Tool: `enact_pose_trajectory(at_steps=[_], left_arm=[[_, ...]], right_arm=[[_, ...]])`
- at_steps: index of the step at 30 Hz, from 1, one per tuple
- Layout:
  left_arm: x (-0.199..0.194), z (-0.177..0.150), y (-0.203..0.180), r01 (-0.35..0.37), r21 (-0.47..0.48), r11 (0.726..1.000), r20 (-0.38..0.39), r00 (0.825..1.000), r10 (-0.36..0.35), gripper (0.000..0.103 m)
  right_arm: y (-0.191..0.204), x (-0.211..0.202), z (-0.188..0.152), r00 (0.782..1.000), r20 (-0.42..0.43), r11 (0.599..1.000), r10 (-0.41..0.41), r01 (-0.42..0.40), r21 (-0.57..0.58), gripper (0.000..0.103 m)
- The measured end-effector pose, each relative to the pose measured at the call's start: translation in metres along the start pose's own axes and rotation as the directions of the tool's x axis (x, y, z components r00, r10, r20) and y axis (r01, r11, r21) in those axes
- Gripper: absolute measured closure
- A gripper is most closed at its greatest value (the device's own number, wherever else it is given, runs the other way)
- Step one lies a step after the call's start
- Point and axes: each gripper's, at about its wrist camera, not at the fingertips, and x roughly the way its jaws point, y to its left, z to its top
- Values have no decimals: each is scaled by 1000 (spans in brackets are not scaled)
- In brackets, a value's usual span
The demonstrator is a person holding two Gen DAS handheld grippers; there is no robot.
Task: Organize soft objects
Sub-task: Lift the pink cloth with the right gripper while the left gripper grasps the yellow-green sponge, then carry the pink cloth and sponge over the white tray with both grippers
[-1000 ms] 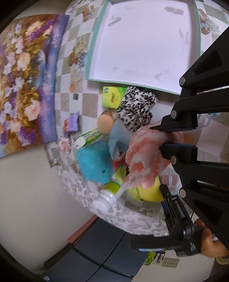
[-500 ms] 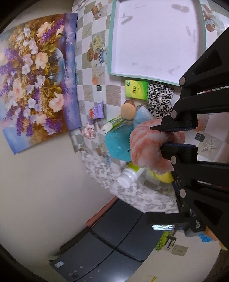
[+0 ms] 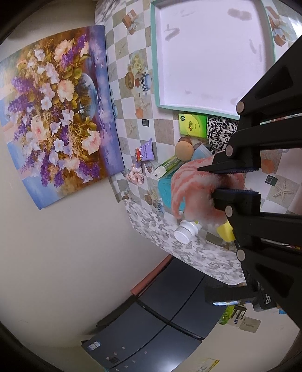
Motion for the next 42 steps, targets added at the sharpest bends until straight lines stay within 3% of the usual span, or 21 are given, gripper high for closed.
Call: enact_pose_trajectory(at_steps=[12,19,26,35,38,42], left_arm=[[-43,6,-4,43,4,999,99,994,-43,72],[-83,19,-40,99,69,993,181,977,-110,72],[-102,29,-88,143,126,982,215,962,-168,72],[-95,28,-159,170,225,959,207,954,-218,74],[-81,26,-184,180,261,948,185,955,-232,89],[-54,22,-212,177,303,937,135,965,-226,89]], right_arm=[[-10,-17,7,998,65,1000,-7,6,28,92],[-28,-43,14,990,142,997,-9,-2,80,92],[-53,-79,25,970,241,988,-19,-20,156,92],[-99,-120,29,927,324,960,-190,106,260,92],[-115,-126,29,911,316,940,-264,170,295,92],[-137,-130,28,895,280,908,-347,247,337,92]])
